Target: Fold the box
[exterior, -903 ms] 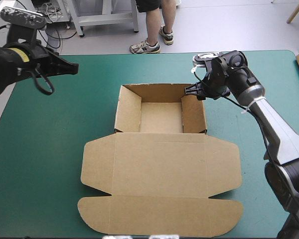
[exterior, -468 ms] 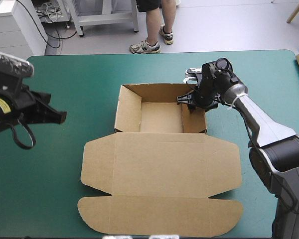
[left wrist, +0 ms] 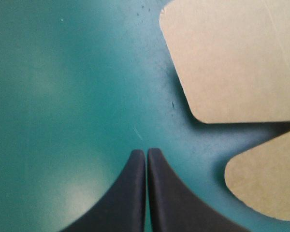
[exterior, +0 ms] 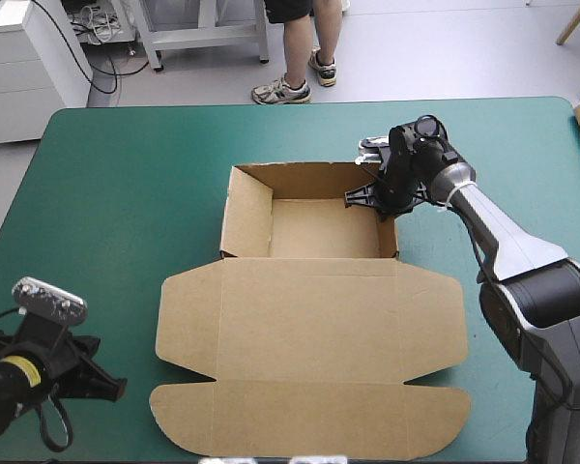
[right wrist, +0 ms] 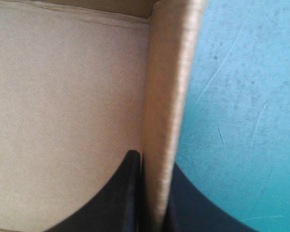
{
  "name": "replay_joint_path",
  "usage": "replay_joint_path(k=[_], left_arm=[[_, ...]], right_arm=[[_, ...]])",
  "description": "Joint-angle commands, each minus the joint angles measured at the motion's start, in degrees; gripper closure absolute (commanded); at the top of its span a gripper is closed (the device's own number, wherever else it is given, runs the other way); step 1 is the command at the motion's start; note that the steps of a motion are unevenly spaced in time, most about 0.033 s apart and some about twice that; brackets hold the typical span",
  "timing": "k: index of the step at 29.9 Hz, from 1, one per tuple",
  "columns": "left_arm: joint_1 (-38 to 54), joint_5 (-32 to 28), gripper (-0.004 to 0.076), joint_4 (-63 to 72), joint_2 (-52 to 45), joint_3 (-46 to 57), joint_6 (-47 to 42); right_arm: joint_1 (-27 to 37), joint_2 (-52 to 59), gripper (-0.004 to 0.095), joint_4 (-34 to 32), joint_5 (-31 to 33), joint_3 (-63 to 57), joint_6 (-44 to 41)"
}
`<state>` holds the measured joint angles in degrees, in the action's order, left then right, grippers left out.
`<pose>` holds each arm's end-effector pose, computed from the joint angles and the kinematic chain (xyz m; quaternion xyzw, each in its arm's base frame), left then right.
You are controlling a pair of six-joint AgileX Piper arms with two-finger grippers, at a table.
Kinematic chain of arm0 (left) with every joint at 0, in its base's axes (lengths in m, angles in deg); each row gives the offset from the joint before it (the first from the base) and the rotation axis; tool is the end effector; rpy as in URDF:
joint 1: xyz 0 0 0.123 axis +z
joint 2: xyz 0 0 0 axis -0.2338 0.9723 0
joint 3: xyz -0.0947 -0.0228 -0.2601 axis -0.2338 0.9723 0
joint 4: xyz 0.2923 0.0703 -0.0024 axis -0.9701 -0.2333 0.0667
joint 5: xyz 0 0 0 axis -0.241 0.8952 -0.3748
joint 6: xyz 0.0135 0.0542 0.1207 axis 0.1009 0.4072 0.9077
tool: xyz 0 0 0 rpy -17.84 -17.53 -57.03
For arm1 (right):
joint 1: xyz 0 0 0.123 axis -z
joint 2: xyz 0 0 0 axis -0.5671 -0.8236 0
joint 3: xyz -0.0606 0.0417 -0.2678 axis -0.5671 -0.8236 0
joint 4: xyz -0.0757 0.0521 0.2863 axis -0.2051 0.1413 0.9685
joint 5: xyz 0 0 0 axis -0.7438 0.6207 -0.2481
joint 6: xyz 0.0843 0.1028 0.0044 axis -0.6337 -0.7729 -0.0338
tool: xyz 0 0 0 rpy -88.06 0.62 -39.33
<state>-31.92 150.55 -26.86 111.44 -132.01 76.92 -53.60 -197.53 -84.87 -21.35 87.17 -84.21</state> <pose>0.1537 -0.0402 0.3085 0.1877 0.9241 0.0011 0.3328 0.4613 0.1593 0.2149 -0.0850 0.9865 0.0342 0.1358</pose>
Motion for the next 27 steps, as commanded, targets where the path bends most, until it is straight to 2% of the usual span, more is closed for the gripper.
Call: replay_joint_path(k=[1, 8, 13, 27], left_arm=[[0.1, -3.2, 0.0731, 0.0, -4.9, 5.3, 0.1], [0.1, -2.9, 0.0731, 0.3, -13.4, 12.6, 0.1], [0.1, -2.9, 0.0731, 0.7, -16.7, 12.8, 0.1], [0.1, -3.4, 0.0731, 2.8, -16.9, 14.6, 0.7]], right_arm=[[0.4, 2.7, 0.0927, 0.6, -0.9, 1.8, 1.0], [1.3, 2.7, 0.0929, 0.5, -0.9, 1.9, 1.0], [6.1, 3.5, 0.0929, 0.5, -0.9, 1.9, 1.0], [32.3, 11.2, 0.0929, 0.5, -0.8, 1.8, 6.9]])
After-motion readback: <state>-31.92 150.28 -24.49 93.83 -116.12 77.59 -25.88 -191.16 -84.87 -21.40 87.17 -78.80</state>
